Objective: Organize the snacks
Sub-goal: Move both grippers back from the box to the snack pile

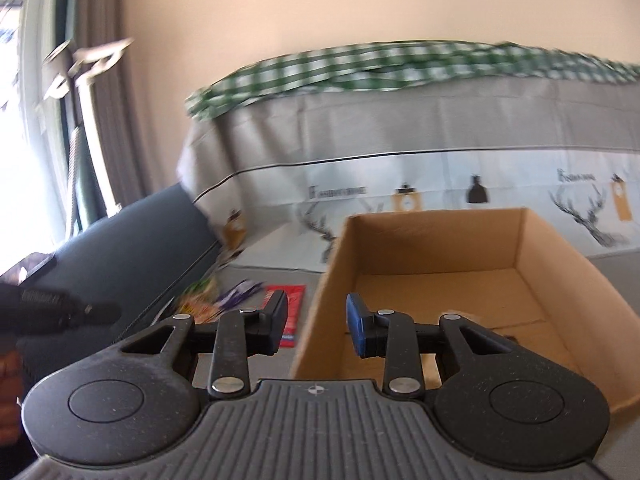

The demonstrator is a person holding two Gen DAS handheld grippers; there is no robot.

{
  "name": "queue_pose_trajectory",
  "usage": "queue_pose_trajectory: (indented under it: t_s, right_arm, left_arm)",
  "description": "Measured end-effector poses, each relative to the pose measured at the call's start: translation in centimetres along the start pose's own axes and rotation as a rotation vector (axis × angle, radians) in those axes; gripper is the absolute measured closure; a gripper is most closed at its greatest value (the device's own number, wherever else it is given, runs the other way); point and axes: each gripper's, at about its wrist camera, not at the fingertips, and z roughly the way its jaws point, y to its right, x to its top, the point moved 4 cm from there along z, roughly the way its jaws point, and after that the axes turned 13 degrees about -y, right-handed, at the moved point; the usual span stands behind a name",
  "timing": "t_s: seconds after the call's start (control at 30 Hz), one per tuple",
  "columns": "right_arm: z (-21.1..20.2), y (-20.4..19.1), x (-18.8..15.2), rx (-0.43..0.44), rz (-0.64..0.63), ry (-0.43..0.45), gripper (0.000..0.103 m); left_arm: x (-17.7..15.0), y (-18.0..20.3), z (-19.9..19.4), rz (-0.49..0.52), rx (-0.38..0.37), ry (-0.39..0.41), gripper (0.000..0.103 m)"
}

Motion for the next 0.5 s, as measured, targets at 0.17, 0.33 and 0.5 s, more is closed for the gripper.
queue_pose_trajectory:
  t_s: [0.17,0.33,0.5]
  right_arm:
    - [0.2,-3.8,-0.5,0.048,-0.107,0.043,0.069]
    - [1.6,-7.4,-1.5,0.127,-0.196,0.014,0.069]
    - [4.3,-9.5,-3.0,0.182,-0.257,-0.083,0.069]
  left_arm:
    - [0.4,-0.6,0.9,-0.031,0.014,-0.025,0.094]
    - [0.6,-1.1,1.6,-0.062,0.042,-0.038,0.094]
    - [1.0,-2.0,2.3,-0.118,0.076,-0.052,0.094]
